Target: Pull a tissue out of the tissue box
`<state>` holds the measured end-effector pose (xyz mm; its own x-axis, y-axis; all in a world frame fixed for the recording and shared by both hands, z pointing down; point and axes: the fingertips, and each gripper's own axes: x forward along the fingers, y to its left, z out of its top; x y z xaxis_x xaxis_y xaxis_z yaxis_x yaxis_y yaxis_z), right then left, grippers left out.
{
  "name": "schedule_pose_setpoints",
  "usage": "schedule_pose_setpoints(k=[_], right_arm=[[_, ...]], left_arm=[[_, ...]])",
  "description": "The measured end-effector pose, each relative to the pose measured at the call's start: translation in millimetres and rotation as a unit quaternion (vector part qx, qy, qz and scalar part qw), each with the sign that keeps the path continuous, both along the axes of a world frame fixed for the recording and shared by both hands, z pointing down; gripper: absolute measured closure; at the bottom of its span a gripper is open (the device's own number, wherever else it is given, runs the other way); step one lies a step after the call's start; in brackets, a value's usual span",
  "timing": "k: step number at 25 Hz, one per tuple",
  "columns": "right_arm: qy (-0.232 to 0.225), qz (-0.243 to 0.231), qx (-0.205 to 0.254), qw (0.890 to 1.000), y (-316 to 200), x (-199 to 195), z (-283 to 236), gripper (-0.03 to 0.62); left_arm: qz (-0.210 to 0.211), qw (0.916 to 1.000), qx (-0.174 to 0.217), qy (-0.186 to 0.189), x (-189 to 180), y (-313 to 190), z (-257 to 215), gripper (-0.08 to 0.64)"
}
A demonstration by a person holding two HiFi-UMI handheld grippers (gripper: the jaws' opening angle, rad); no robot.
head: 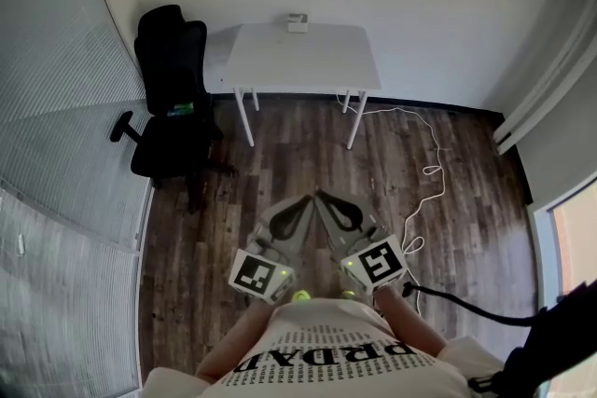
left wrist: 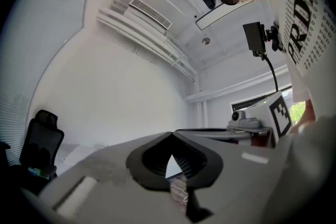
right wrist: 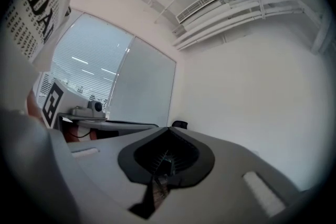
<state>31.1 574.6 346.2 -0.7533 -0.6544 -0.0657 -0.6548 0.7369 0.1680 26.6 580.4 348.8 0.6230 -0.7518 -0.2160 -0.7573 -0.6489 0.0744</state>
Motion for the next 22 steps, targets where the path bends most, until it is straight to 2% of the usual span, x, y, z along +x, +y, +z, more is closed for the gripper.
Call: schedule_pose_setpoints(k=[3,11,17,22], right_arm=[[0.008,0.005,0.006,1.0,-0.2,-6.0,1.2,0.586],[0.04,0.009,-0.01,0.999,-8.8,-7.4,15.3,0.586],[0.04,-0.003,-0.001,0.999,-33.6,-10.7,10.8,0.586],[0.03,-0.013,-0.014,0.999,-55.8,-12.9,13.8,0.586]], left_arm=[[0.005,1.0,0.006,0.0,-5.0,2.1,-0.7,0.569],[0.007,0.9999,-0.014,-0.007,-7.1,-7.7,13.8,0.568],[-0.005,0.9997,-0.016,-0.016,-9.5,-33.1,10.7,0.568],[-0.011,0.9995,-0.022,-0.018,-11.7,-55.1,11.7,0.568]])
